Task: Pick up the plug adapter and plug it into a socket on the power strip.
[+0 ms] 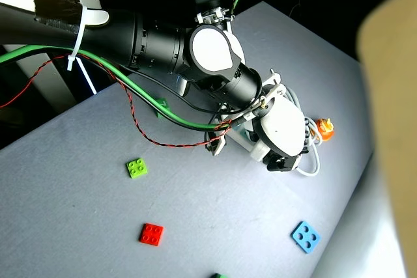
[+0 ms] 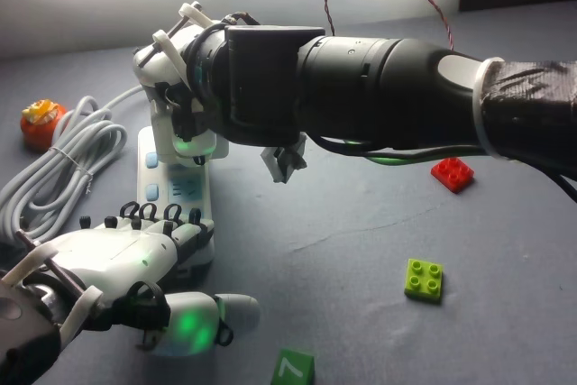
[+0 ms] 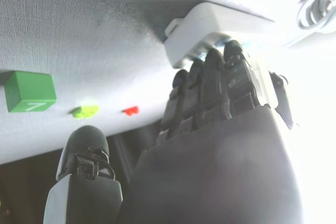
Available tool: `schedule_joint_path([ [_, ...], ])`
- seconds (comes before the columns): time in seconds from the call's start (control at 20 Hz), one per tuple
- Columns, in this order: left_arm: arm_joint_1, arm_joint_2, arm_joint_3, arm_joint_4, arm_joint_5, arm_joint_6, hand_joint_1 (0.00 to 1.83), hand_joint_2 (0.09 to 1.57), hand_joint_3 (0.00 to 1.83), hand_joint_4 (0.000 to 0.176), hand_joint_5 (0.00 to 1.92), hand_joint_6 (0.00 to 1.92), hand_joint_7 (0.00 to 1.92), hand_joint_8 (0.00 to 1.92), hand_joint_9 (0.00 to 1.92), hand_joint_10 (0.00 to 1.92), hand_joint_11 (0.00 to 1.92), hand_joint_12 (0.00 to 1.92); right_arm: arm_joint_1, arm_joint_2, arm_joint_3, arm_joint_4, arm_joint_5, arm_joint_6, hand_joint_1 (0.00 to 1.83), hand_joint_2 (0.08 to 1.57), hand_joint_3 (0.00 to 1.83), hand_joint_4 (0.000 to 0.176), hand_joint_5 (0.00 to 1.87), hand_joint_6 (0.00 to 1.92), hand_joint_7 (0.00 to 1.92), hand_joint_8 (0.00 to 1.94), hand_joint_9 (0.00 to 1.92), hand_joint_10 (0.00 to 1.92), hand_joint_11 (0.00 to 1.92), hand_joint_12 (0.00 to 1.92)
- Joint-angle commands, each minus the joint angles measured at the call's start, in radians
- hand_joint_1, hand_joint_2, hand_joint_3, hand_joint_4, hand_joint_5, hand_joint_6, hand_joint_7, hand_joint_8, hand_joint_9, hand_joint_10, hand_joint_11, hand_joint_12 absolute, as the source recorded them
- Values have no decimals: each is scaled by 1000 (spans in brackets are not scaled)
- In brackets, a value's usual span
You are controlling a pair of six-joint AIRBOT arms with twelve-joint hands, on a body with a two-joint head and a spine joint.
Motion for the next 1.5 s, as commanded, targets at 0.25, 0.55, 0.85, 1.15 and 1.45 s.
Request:
schedule_joint_path([
  [0.25,-4,0,-2,30,-21,-5,0,1187,1,0,1,0,41,0,15,0,0,0,6,4,-16,2,41,-12,1102,1083,0,0,797,464,1023,16,1048,0,631,998],
  [0.55,-6,-1,-2,30,-21,-4,0,1187,1,0,0,0,38,2,17,2,0,0,21,35,-50,2,42,-27,979,1121,0,0,536,0,610,0,584,0,143,1061],
  [0.85,-9,-1,-1,30,-21,-4,0,1186,0,0,8,2,54,5,31,6,0,0,51,117,-147,2,51,-30,967,1083,0,0,399,0,471,0,448,0,2,996],
  [1.15,-40,-1,10,30,-13,-5,0,1188,1,0,4,2,58,4,35,5,0,0,102,269,-303,2,87,-47,967,1048,0,0,245,0,319,0,310,0,0,802],
  [1.45,-109,0,36,30,35,-4,0,1191,2,0,11,3,54,1,28,1,0,0,135,479,-517,-2,125,-60,939,1028,0,0,147,0,160,1,146,0,0,516],
])
